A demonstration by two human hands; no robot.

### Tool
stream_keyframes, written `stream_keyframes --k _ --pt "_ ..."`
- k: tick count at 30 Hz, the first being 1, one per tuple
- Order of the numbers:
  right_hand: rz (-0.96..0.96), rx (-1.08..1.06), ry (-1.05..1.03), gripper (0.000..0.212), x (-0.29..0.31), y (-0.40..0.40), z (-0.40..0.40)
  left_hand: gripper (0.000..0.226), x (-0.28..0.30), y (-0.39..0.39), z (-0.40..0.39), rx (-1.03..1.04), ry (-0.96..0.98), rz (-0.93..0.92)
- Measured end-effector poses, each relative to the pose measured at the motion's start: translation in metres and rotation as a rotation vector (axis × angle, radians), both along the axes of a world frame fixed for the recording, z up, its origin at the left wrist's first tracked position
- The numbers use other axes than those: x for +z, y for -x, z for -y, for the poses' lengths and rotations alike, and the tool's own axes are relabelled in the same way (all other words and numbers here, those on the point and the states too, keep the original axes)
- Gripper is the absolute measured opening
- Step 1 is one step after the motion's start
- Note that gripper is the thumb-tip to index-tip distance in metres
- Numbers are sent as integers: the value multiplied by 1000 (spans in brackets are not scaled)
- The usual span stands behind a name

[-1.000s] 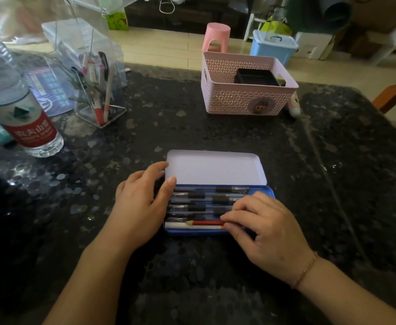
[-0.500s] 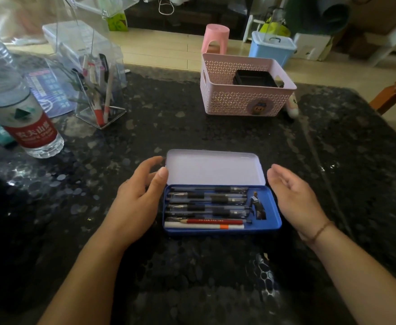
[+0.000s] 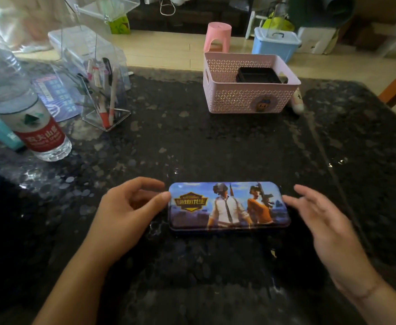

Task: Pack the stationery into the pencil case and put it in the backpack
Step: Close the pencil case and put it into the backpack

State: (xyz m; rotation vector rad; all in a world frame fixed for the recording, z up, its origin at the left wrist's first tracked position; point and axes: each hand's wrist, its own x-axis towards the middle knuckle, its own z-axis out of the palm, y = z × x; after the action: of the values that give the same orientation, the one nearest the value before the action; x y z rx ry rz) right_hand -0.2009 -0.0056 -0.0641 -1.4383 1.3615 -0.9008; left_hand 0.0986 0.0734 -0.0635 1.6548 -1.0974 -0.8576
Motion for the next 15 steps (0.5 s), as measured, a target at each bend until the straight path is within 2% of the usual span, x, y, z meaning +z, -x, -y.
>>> stream_keyframes --k 2,3,6,8,10,12,15 --pt "-169 3 42 58 -8 -1 1 18 -2 4 2 19 -14 85" --pt "-301 -4 95 59 -11 -2 4 22 -4 7 3 28 -27 157" --pt "-683 8 301 73 -21 -11 12 67 -9 18 6 -28 -194 537" --pt "-841 23 329 80 -31 -17 13 87 -15 23 8 -51 -316 668" --pt "-932 5 271 90 -39 -20 11 97 -17 21 10 -10 -390 667" --pt "-943 -11 179 97 -39 -22 11 101 -16 18 10 30 -423 672" --pt "-908 11 -5 93 -25 -27 17 85 -11 27 8 30 -458 757"
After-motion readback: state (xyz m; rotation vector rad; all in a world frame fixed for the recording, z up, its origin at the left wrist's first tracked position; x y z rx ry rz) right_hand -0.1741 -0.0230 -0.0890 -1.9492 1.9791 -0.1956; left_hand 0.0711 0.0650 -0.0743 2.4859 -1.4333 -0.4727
